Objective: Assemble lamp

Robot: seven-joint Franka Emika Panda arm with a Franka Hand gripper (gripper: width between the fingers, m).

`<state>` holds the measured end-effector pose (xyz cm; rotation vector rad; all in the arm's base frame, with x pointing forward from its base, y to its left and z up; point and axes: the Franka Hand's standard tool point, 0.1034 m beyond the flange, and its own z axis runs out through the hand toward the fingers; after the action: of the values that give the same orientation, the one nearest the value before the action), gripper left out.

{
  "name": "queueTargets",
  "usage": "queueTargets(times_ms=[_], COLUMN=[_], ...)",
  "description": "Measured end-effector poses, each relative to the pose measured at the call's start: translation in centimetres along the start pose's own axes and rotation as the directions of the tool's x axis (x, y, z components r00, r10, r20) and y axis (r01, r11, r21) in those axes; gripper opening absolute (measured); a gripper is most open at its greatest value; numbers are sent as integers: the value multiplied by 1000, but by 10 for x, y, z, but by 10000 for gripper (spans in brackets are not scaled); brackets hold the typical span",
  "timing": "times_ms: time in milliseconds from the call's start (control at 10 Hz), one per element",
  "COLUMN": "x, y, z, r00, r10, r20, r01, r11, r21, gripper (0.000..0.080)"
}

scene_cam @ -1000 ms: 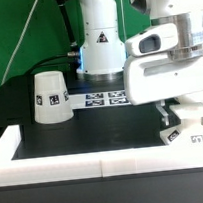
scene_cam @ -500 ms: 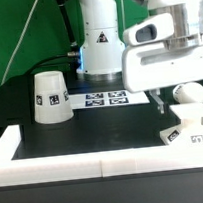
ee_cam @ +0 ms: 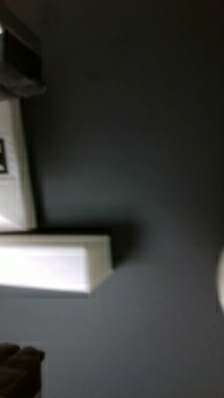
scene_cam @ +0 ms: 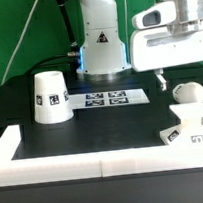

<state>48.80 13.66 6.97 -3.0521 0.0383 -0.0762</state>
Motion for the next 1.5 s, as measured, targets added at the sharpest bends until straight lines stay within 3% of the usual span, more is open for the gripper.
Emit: queueTargets(times_ms=[100, 600, 800, 1100, 1300, 1500], x=[-9, -8, -21, -42, -43, -48], y=[-7, -6, -12, -20, -19, -19], z=[5, 7, 10, 14, 15, 14], r00=[1000, 996, 985, 989, 987, 967], r10=[-16, -84, -170, -145, -156, -146], r20=[6, 1, 0, 7, 41, 208], r01=[16, 84, 170, 145, 156, 148], r11=[1000, 996, 985, 989, 988, 989], r21=[0, 1, 4, 5, 3, 4], gripper=[698, 698, 698, 698, 698, 698])
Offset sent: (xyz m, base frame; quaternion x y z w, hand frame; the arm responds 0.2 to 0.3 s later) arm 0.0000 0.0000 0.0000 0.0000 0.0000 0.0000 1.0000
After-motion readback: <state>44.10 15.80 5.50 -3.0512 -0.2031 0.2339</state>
